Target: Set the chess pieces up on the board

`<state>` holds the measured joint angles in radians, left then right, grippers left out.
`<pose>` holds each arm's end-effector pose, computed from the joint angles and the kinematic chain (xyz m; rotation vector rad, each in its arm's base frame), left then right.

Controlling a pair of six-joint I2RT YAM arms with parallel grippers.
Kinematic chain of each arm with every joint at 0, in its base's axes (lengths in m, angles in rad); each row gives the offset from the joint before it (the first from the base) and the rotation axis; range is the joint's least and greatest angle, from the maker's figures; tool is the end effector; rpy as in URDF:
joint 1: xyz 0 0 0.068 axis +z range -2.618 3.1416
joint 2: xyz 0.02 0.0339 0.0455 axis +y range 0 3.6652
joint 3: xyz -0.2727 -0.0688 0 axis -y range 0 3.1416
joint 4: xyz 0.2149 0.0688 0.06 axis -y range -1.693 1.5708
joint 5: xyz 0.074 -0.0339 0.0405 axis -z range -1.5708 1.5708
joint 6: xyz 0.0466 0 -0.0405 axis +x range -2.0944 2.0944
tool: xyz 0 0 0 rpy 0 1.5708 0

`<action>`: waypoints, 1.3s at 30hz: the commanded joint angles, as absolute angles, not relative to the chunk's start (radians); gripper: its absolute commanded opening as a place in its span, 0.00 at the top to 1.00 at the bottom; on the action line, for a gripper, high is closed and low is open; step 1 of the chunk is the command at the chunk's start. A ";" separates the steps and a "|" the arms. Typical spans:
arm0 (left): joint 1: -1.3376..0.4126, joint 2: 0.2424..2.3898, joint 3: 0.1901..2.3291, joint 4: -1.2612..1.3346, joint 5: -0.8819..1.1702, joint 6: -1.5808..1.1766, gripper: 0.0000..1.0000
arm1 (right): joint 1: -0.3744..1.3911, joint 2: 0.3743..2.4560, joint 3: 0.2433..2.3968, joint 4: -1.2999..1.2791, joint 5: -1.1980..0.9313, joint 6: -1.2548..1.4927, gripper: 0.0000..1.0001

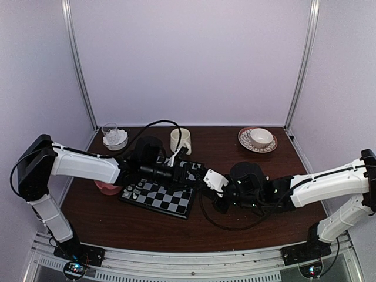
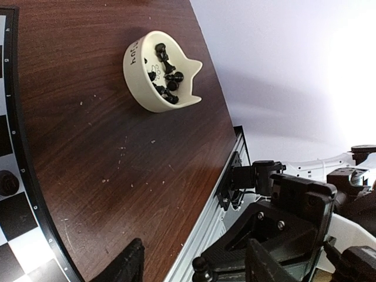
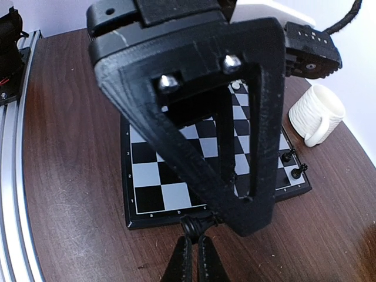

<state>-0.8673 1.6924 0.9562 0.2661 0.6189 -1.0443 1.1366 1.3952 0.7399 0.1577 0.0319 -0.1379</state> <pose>0.2074 -0.2862 0.2336 0.2606 2.4676 -1.6694 0.1214 0.2582 0.2411 -1.2450 1.7157 0.5741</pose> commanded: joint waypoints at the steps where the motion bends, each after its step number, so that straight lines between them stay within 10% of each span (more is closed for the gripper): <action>1: -0.862 1.716 0.956 0.379 0.654 -1.114 0.42 | 1.154 1.411 0.763 0.160 0.065 -0.159 0.97; 39: -0.864 1.764 0.922 0.471 0.703 -1.200 0.70 | 1.157 1.430 0.769 0.164 0.105 -0.166 0.98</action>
<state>-0.8673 1.7515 0.9218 0.4263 0.6884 -1.1992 1.1503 1.4155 0.7464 0.1562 0.0906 -0.1593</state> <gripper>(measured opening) 0.326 0.019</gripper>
